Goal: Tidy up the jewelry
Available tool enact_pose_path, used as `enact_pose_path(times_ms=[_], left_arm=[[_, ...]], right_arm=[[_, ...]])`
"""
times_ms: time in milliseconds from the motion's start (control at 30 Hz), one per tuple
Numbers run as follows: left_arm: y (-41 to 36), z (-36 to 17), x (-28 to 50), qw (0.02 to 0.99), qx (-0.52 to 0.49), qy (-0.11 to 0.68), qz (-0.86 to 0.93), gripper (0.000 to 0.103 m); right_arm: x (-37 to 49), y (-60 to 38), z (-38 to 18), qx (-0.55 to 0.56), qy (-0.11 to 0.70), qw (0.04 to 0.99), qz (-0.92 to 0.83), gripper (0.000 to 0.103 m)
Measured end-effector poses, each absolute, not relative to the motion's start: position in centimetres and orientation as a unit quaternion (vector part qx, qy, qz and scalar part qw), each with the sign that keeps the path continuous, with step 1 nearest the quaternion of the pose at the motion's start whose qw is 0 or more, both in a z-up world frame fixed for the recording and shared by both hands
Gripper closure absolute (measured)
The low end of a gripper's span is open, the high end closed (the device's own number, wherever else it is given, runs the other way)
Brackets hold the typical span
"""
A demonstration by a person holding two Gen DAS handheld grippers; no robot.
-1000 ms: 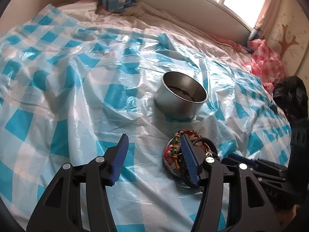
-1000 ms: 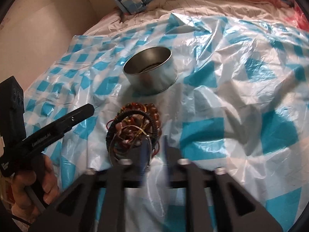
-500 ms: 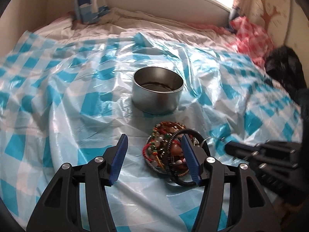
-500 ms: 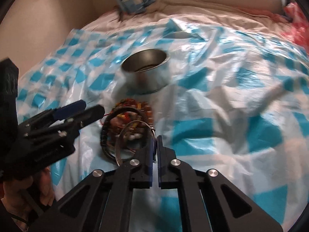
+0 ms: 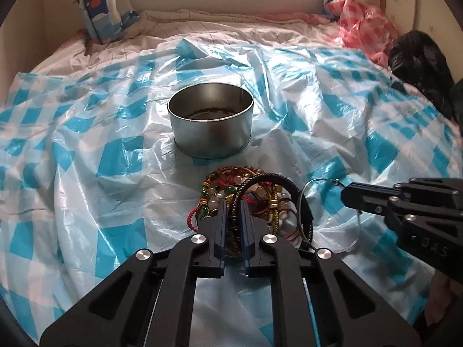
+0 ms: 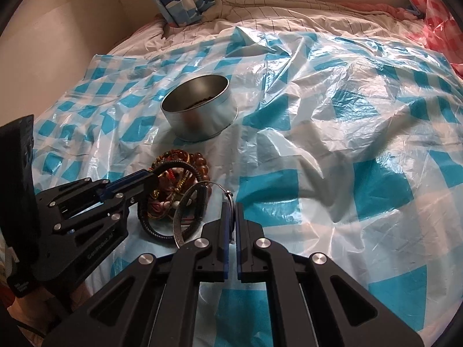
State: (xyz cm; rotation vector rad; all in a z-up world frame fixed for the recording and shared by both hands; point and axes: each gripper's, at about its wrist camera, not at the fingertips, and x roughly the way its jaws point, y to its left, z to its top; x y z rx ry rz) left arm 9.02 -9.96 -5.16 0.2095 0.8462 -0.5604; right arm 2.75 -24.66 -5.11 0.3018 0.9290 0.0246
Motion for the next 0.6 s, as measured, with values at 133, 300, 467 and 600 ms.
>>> enact_pose_path(times_ms=[133, 300, 467, 600], left_arm=[[-8.0, -3.8, 9.1, 0.874, 0.041, 0.395, -0.280, 0.095], [-6.1, -3.1, 9.4, 0.881, -0.006, 0.388, -0.272, 0.095], [-4.6, -2.3, 10.0, 0.890, -0.038, 0.377, -0.253, 0.095], [-4.0, -1.5, 10.9, 0.894, -0.054, 0.374, -0.242, 0.095]], right_arm=[[2.4, -25.1, -4.6, 0.160, 0.429, 0.889, 0.014, 0.099], [1.9, -25.9, -3.7, 0.184, 0.399, 0.898, 0.022, 0.099], [1.8, -25.6, -1.8, 0.182, 0.354, 0.917, 0.027, 0.098], [2.6, -25.7, -1.0, 0.198, 0.335, 0.921, 0.032, 0.098]])
